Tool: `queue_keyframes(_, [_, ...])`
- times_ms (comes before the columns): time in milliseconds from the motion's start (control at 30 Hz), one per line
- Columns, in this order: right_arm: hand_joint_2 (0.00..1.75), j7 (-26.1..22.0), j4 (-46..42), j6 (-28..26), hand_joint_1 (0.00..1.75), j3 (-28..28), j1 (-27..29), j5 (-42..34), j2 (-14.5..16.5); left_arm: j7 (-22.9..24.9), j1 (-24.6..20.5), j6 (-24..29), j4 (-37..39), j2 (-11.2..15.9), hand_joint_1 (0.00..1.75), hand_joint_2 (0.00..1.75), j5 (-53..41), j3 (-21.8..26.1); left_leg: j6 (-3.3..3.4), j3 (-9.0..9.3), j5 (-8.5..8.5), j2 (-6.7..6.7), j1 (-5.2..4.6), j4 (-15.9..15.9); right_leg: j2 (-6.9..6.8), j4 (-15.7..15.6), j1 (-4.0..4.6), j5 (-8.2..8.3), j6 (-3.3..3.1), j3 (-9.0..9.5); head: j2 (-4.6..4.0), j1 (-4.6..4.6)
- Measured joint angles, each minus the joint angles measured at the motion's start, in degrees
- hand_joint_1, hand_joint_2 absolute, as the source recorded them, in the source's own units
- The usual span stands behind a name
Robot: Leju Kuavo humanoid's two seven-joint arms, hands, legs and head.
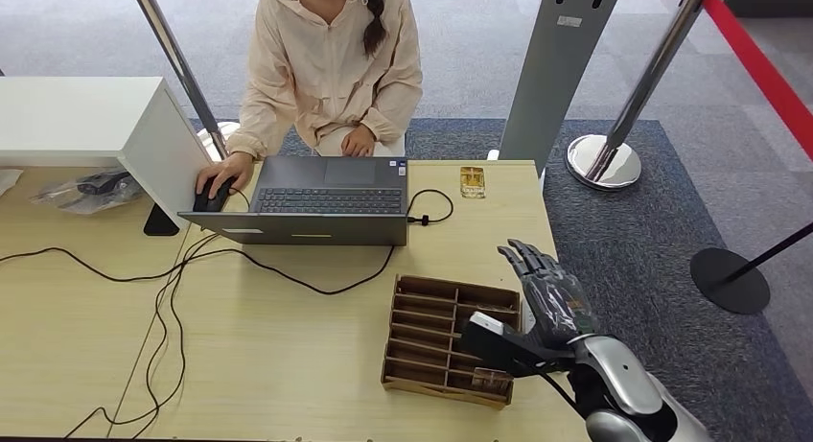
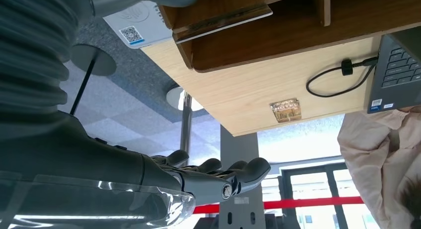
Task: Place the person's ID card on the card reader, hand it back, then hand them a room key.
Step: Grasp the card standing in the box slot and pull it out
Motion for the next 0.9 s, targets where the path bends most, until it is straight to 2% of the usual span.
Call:
queue_keyframes(233, [1.75,-0.05,0.99,-0.89,0.68,0.00,0.42,-0.25,0.29,0.01,0.00,0.02,0.00,0.02,0.00,0.00,-0.01,0.02,0.00,-0.01,0.00,0.00,0.00,0.00,0.00,0.00,0.00,0.00,0.00,0.00,0.00,0.01])
queue_keyframes(300, [1.75,-0.07,1.25,-1.07,0.72,0.00,0.51,-0.34,0.41,0.08,0.00,0.01,0.00,0.02,0.00,0.00,-0.01,0.02,0.00,-0.01,0.00,0.00,0.00,0.00,0.00,0.00,0.00,0.00,0.00,-0.01,0.00,0.01])
queue_keyframes(900, [1.75,-0.09,2.60,-2.01,0.71,0.00,0.92,-1.03,1.02,0.36,0.00,0.02,0.00,0.02,0.00,0.00,-0.18,0.02,0.00,-0.06,0.00,0.00,0.00,0.00,0.00,0.00,0.00,0.00,0.00,-0.06,0.00,0.00])
